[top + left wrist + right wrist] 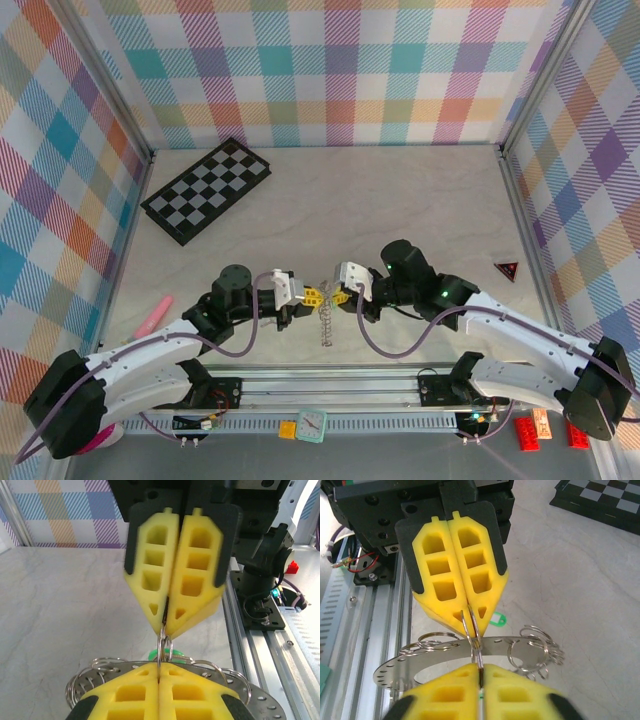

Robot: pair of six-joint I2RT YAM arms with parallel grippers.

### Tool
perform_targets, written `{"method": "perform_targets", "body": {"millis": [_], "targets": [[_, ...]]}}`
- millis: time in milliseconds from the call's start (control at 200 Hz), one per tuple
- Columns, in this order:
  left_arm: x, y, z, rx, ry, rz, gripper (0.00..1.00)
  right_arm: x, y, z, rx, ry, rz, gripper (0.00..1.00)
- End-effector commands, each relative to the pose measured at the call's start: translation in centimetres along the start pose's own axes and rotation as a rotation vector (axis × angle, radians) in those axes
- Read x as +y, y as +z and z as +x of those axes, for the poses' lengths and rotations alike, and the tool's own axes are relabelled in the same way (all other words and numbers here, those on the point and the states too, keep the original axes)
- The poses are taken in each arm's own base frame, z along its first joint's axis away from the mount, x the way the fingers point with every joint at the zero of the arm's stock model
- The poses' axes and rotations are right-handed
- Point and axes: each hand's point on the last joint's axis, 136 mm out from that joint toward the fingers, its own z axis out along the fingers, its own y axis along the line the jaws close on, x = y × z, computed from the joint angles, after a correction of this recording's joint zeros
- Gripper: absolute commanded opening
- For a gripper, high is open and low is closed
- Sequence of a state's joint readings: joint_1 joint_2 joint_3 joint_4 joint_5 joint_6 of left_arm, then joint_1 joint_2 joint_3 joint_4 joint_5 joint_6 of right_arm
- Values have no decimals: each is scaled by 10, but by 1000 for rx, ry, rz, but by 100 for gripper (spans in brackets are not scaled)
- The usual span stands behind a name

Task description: Put the keys on the keyring

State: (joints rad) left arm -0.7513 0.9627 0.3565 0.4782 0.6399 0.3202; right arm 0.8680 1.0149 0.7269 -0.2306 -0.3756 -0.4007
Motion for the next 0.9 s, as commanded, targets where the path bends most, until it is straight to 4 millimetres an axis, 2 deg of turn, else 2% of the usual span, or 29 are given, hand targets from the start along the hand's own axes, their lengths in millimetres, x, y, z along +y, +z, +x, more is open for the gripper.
{"method": "perform_targets", "body": {"millis": [0,155,300,450,665,805,895], "targets": [[-3,3,-25,-89,46,35,0,5,-6,-5,-42,-15,-3,29],[-3,9,-19,-77,26,61,0,9,-12,-16,-123,-72,3,35],[-4,14,-22,-84,18,89,0,10,-7,-13,-118,-64,-18,35],[-6,15,-22,-80,29,107,0,3,-2,-10,-106,-61,12,29],[-6,16,-23,-80,26,113,0,-1,1,-3,-77,-48,25,27],[-6,15,-25,-95,25,113,0,1,5,-2,-70,-36,4,21],[-6,15,-28,-102,25,114,0,3,6,-4,-73,-35,-16,13]]}}
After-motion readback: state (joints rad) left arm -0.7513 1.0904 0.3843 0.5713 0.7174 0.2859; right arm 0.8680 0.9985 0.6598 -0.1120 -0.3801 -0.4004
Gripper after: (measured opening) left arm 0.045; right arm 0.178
